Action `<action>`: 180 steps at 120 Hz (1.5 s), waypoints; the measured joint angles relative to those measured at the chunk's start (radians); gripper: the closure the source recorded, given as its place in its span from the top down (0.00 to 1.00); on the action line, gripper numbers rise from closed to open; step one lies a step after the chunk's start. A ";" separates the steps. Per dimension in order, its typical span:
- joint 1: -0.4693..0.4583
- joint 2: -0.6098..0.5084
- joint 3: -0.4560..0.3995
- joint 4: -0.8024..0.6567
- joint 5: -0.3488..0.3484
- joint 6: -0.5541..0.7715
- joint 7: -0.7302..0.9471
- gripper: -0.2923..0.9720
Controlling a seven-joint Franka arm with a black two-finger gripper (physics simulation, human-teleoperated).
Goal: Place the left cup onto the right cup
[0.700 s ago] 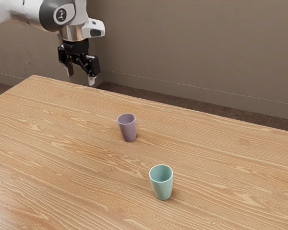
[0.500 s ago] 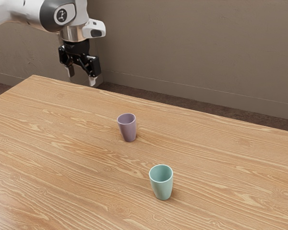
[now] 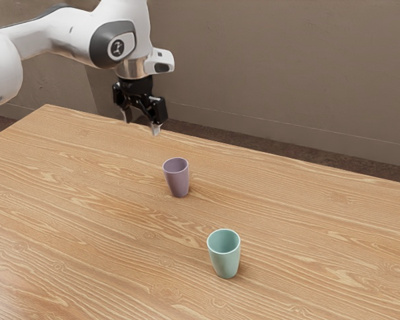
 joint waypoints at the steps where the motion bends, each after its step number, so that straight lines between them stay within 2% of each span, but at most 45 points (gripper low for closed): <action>1: 0.000 0.002 0.000 0.000 0.000 0.002 0.000 0.77; 41: 0.000 0.077 -0.001 0.010 -0.005 0.068 -0.007 0.77; 124: 0.000 0.255 -0.001 0.140 -0.006 0.133 -0.020 0.77; 180: 0.000 0.328 -0.026 0.158 -0.019 0.169 -0.026 0.77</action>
